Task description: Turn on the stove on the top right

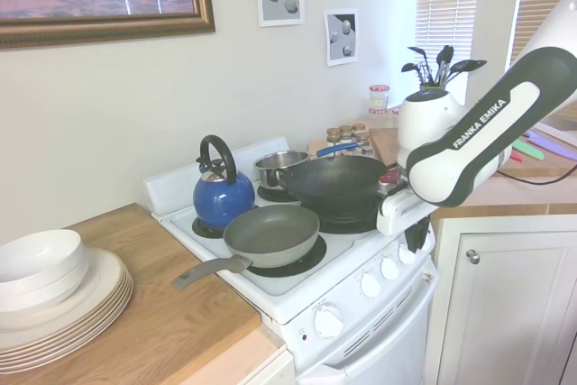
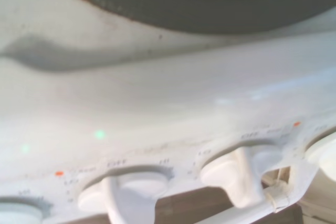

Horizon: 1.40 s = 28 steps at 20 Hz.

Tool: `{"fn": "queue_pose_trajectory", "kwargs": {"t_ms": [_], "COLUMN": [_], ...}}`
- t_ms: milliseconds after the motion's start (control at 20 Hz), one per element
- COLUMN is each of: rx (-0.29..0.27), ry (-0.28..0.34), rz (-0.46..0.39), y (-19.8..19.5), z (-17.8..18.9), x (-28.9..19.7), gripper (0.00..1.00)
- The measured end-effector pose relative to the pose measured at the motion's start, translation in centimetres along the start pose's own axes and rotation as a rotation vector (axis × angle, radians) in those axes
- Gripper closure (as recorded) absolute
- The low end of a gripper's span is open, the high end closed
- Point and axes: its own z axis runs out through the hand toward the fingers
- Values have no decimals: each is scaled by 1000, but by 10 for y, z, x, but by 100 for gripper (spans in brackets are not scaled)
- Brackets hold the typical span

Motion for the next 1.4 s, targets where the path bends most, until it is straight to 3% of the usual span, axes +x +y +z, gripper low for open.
{"fn": "queue_pose_trajectory", "kwargs": {"t_ms": [700, 1400], "rx": [-29, -36], "ry": [52, 31], "rz": [26, 36], "y": [-5, -10], "z": [11, 27], "x": [15, 33], "gripper": [100, 100]}}
